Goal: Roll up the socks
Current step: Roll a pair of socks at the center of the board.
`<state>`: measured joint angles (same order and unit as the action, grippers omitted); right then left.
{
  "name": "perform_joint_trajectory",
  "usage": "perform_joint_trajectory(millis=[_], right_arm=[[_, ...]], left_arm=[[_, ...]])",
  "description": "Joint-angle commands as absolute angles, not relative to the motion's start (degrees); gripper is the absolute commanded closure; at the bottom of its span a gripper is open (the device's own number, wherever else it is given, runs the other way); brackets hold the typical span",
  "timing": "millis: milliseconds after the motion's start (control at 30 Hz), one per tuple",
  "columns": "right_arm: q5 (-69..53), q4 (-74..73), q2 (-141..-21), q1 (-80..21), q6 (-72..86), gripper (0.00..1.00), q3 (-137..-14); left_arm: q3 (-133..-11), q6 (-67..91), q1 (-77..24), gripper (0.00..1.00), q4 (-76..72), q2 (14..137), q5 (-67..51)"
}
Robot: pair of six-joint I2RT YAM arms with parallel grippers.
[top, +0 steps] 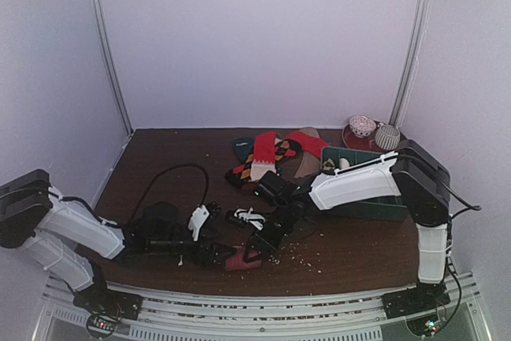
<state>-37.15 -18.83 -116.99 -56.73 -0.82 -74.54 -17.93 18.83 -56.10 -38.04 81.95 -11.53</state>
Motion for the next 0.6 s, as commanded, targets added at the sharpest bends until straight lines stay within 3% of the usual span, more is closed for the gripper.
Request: perform_joint_trajectory(millis=[0,433,533,567], right_arm=[[-27.75,-34.35,-125.60,-56.30,1.87,0.61,-71.48],[-28.29,-35.66,-127.20,-56.08,3.78,0.60,-73.56],[-28.17,-35.28,-126.92,-56.11,4.00,0.60,-73.23],[-28.13,-35.17,-126.84,-56.14,4.04,0.60,-73.15]], left_arm=[[-13.93,17.78,-56.42,0.24,-39.60,77.02,-11.50],[-12.62,23.18,-57.92,0.22,-55.99,90.97,-13.52],[-13.73,23.63,-57.92,0.28,-57.18,93.90,-14.05],[-14.10,23.78,-57.92,0.34,-57.42,94.83,-14.32]])
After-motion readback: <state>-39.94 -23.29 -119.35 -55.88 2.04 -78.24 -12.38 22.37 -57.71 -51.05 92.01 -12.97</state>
